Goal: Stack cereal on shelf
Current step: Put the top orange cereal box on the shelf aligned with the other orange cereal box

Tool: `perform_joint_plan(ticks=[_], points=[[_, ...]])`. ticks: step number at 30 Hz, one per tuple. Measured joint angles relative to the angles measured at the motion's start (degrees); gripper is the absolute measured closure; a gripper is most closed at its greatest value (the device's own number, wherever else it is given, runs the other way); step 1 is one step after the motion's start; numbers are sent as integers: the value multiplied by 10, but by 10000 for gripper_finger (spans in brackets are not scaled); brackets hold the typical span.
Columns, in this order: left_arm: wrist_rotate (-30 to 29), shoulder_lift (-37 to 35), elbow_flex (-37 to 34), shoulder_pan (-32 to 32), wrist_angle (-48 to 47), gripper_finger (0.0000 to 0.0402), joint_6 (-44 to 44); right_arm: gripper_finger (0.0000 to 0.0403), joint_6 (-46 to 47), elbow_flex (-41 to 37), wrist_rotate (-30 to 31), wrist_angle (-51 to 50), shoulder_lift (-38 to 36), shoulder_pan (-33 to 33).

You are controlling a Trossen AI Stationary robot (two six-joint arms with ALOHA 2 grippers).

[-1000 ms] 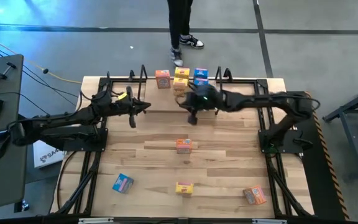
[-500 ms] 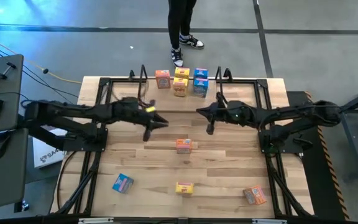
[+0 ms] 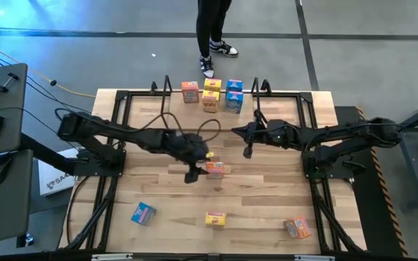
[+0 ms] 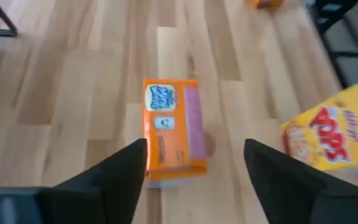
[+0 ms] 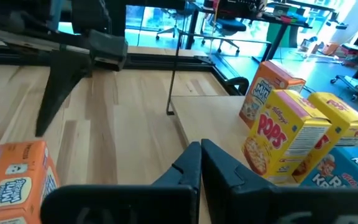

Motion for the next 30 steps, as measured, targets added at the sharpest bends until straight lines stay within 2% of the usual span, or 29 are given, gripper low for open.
perform_joint_plan(ticks=[6, 20, 24, 30], points=[[-50, 42, 41, -15, -20, 112, 5, 403, -1, 0, 0, -4, 0, 0], [-101, 86, 46, -21, -13, 118, 25, 403, 0, 0, -1, -4, 0, 0], [-87, 87, 46, -21, -15, 138, 25, 403, -1, 0, -1, -4, 0, 0], [-82, 87, 38, -23, -12, 195, 36, 403, 0, 0, -1, -4, 0, 0]])
